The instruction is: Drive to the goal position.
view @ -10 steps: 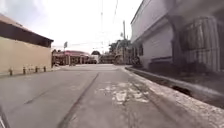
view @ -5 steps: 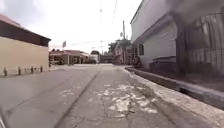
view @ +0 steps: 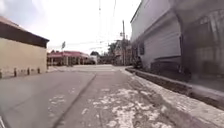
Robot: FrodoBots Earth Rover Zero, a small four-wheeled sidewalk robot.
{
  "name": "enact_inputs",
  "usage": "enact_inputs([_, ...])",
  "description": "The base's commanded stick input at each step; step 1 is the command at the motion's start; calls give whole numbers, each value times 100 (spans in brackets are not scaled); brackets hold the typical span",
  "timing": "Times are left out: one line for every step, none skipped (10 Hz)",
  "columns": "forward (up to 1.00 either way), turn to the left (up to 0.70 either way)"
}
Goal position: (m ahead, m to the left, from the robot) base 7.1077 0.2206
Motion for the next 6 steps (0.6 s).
enact_inputs([69,1])
enact_inputs([70,1])
enact_inputs([70,1])
enact_inputs([70,1])
enact_inputs([70,1])
enact_inputs([70,1])
